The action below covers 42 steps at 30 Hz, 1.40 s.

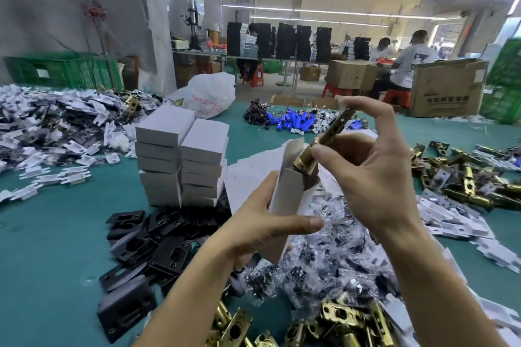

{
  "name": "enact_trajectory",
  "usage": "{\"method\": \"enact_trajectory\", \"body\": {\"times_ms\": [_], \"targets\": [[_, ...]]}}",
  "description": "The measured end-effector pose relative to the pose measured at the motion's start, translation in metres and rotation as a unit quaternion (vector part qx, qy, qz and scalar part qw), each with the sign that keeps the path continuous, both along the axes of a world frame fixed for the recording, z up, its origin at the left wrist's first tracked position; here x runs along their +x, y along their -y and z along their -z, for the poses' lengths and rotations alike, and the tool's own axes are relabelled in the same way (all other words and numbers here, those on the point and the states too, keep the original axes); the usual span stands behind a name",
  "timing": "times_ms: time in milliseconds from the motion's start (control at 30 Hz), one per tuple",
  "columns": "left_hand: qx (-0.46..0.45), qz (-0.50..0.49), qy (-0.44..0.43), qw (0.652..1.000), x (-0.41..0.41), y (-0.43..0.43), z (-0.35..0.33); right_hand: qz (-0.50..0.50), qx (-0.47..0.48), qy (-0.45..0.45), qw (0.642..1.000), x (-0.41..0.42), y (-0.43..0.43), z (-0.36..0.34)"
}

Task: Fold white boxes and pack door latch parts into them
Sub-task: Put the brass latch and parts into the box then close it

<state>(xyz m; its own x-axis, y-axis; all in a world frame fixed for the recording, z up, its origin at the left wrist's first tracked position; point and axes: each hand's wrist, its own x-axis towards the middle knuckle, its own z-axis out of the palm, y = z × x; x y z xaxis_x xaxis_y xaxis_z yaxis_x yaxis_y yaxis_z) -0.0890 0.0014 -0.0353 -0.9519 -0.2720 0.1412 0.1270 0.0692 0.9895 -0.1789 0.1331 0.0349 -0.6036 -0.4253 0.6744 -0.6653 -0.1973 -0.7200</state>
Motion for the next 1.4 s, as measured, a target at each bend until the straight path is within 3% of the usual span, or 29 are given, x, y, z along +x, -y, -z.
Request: {"method": "enact_trajectory", "body": {"times_ms": [167,333,467,600,767,833,900,1000,1100,1233,1400], "targets": [[0.014,0.021,-0.003,1.0,0.002,0.001,0.0,-0.003,0.041,-0.049,0.998,0.0,-0.001,-0.001],[0.003,0.018,-0.021,1.0,-0.001,0.002,0.0,-0.044,0.106,-0.022,0.993,-0.002,-0.001,-0.001],[0.02,-0.014,-0.019,1.0,-0.005,0.003,0.002,-0.004,0.171,-0.054,0.984,-0.001,0.006,0.003],[0.034,-0.037,-0.004,0.999,-0.006,0.003,0.005,0.05,0.258,-0.148,0.953,-0.004,0.008,0.004],[0.073,-0.086,-0.025,0.993,-0.003,0.003,0.002,0.118,0.149,-0.082,0.978,-0.01,-0.005,0.015],[0.095,-0.11,-0.045,0.988,-0.001,0.003,0.0,0.165,0.151,-0.022,0.974,-0.025,-0.017,0.023],[0.113,-0.122,-0.081,0.983,-0.001,0.002,-0.001,0.206,0.266,0.007,0.941,-0.044,-0.029,0.035],[0.118,-0.119,-0.134,0.977,0.0,0.001,-0.003,0.239,0.48,0.024,0.844,-0.069,-0.043,0.057],[0.103,-0.112,-0.163,0.975,0.001,-0.002,-0.005,0.265,0.576,0.028,0.772,-0.083,-0.052,0.068],[0.134,-0.115,-0.183,0.967,0.001,-0.004,-0.006,0.242,0.599,0.041,0.762,-0.091,-0.053,0.076],[0.166,-0.138,-0.186,0.959,0.002,-0.004,-0.007,0.245,0.56,0.034,0.791,-0.086,-0.057,0.077]]}}
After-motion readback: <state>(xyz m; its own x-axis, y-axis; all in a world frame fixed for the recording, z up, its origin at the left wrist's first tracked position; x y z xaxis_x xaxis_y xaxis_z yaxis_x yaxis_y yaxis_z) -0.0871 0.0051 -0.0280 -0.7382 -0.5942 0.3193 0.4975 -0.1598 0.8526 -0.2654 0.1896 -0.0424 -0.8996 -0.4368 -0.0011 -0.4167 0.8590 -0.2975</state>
